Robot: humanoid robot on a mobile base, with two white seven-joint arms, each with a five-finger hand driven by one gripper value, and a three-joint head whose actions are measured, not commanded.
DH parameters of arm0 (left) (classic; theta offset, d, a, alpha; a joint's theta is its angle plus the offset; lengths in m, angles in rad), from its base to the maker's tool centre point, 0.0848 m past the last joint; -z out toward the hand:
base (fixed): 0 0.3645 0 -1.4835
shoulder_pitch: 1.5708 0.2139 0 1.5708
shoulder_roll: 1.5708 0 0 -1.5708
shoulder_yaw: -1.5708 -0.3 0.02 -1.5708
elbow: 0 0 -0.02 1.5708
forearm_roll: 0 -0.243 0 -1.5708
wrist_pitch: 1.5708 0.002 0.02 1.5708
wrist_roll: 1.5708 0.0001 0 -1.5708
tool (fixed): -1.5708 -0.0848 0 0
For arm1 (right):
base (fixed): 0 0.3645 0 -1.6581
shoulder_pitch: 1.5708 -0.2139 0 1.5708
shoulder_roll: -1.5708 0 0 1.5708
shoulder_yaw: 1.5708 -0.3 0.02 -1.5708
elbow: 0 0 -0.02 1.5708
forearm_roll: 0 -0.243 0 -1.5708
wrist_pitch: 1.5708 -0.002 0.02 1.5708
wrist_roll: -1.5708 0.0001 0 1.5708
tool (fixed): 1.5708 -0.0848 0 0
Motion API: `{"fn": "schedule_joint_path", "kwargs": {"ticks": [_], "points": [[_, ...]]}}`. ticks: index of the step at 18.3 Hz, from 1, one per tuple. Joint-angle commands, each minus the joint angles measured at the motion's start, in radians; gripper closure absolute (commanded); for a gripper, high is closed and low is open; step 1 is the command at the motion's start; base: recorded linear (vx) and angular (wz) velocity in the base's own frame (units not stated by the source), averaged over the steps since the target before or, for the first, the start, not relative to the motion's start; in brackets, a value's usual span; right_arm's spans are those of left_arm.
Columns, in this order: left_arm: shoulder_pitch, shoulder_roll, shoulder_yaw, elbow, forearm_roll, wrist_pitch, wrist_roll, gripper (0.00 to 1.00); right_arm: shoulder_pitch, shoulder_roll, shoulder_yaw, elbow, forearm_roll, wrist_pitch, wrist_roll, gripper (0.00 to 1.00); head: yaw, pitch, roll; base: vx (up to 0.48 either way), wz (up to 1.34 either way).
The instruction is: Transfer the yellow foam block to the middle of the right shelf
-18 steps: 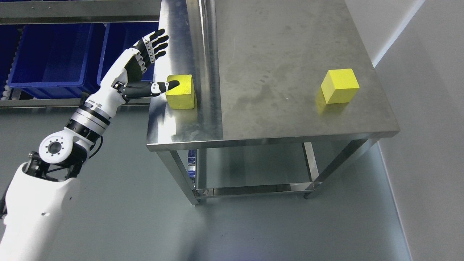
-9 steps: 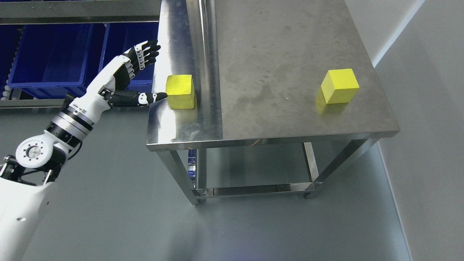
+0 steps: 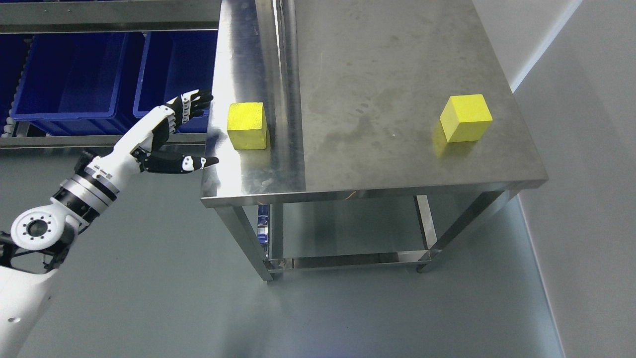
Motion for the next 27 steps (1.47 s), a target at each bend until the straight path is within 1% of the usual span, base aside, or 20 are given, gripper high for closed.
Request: {"fn": "schedule_joint_path", "kwargs": {"ticks": [1, 3, 5, 9, 11, 13, 15, 17, 18, 21, 27], "points": [[0.020, -0.026, 0.009, 0.050, -0.105, -0.001, 0.000, 0.06, 0.002, -0.017, 0.000, -0.017, 0.003, 0.001, 0.000, 0.00, 0.0000, 0.000, 0.000, 0.000, 0.00], [0.014, -0.058, 0.023, 0.092, -0.107, -0.001, 0.002, 0.06, 0.002, -0.017, 0.000, -0.017, 0.003, 0.001, 0.000, 0.00, 0.0000, 0.000, 0.000, 0.000, 0.00], [0.014, -0.091, 0.027, 0.101, -0.109, -0.007, 0.000, 0.06, 0.002, -0.017, 0.000, -0.017, 0.003, 0.001, 0.000, 0.00, 0.0000, 0.000, 0.000, 0.000, 0.00], [-0.008, -0.146, 0.040, 0.132, -0.109, -0.049, 0.005, 0.06, 0.002, -0.017, 0.000, -0.017, 0.003, -0.001, 0.000, 0.00, 0.0000, 0.000, 0.000, 0.000, 0.00], [-0.025, -0.199, 0.064, 0.162, -0.109, -0.050, 0.006, 0.06, 0.002, -0.017, 0.000, -0.017, 0.003, 0.001, 0.000, 0.00, 0.0000, 0.000, 0.000, 0.000, 0.00], [-0.044, -0.224, 0.069, 0.196, -0.125, -0.050, 0.006, 0.06, 0.002, -0.017, 0.000, -0.017, 0.003, 0.001, 0.000, 0.00, 0.0000, 0.000, 0.000, 0.000, 0.00], [-0.052, -0.268, 0.073, 0.201, -0.162, -0.050, 0.008, 0.06, 0.002, -0.017, 0.000, -0.017, 0.003, 0.001, 0.000, 0.00, 0.0000, 0.000, 0.000, 0.000, 0.00], [-0.063, -0.311, 0.092, 0.218, -0.170, -0.050, 0.005, 0.06, 0.002, -0.017, 0.000, -0.017, 0.003, 0.001, 0.000, 0.00, 0.0000, 0.000, 0.000, 0.000, 0.00], [-0.064, -0.322, 0.086, 0.219, -0.171, -0.049, 0.002, 0.06, 0.002, -0.017, 0.000, -0.017, 0.003, 0.001, 0.000, 0.00, 0.0000, 0.000, 0.000, 0.000, 0.00], [-0.068, -0.394, 0.083, 0.231, -0.173, -0.049, 0.002, 0.06, 0.002, -0.017, 0.000, -0.017, 0.003, 0.001, 0.000, 0.00, 0.0000, 0.000, 0.000, 0.000, 0.00], [-0.126, -0.457, 0.083, 0.310, -0.176, -0.050, 0.008, 0.06, 0.002, -0.017, 0.000, -0.017, 0.003, 0.001, 0.000, 0.00, 0.0000, 0.000, 0.000, 0.000, 0.00]]}}
